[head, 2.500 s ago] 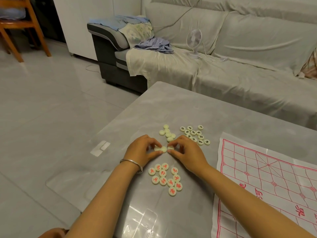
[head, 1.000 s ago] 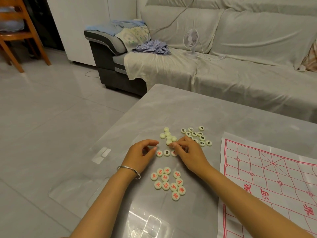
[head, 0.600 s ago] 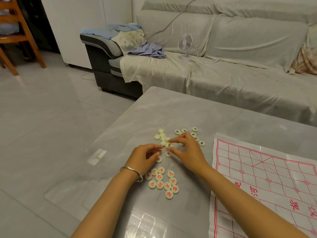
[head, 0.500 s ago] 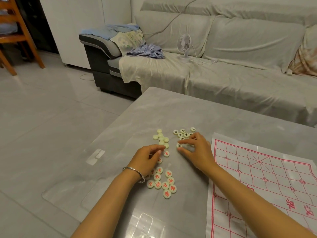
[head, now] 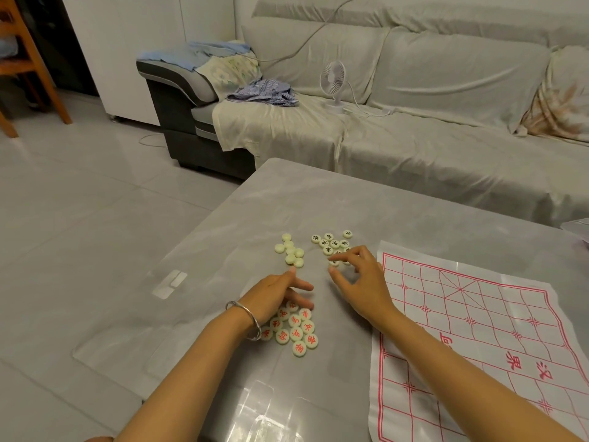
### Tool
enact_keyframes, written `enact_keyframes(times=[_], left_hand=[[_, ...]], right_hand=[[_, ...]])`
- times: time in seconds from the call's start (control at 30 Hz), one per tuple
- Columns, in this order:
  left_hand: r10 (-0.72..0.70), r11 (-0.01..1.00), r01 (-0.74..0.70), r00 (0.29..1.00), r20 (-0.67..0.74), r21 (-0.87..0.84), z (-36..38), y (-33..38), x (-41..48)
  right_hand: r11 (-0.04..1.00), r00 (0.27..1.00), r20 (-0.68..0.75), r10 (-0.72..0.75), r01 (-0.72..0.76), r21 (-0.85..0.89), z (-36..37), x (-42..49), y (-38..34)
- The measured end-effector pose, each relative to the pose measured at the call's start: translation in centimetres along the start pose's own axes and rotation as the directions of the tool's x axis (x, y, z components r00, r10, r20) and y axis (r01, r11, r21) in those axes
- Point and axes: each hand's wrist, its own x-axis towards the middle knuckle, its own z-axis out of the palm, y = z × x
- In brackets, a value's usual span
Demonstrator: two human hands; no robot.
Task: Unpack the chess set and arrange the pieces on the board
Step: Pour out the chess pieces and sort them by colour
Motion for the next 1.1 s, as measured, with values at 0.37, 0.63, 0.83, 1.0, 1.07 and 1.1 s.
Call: enact_keyframes(times=[0.37, 0.63, 0.83, 1.0, 1.07, 1.1], left_hand=[[0.275, 0.865, -0.060, 0.887, -0.372, 0.498, -3.2, -2.6, 2.2], [0.243, 0.773, -0.033, 0.938, -0.247, 0.633, -3.3, -3.1, 3.7], [0.312, 0.752, -0.132, 0.934, -0.173, 0.646, -3.6, -3.2, 2.9], [0.413, 0.762, -0.195, 0.881, -0.231, 0.618, -3.0, -2.9, 2.7], [0.405, 0.762, -0.192, 0.886, -0.224, 0.618, -2.7, -2.6, 2.8], [0.391, 0.769, -0.189, 0.895, -0.215, 0.611, -2.7, -2.6, 2.7]], right_hand=[[0.995, 0.962, 0.255, -0.093, 0.099, -0.013, 3.0, 1.4, -1.8], [0.943, 0.844, 0.492, -0.214, 0.310, -0.121, 2.8, 0.7, -1.6], [0.990, 0.940, 0.310, -0.139, 0.132, 0.044, 1.7, 0.7, -1.3], [0.987, 0.970, 0.199, -0.138, 0.152, -0.057, 2.5, 0.6, -1.8], [0.986, 0.970, 0.209, -0.123, 0.143, -0.082, 2.7, 0.6, -2.2], [0.985, 0.967, 0.223, -0.121, 0.145, -0.095, 2.8, 0.5, -2.2]])
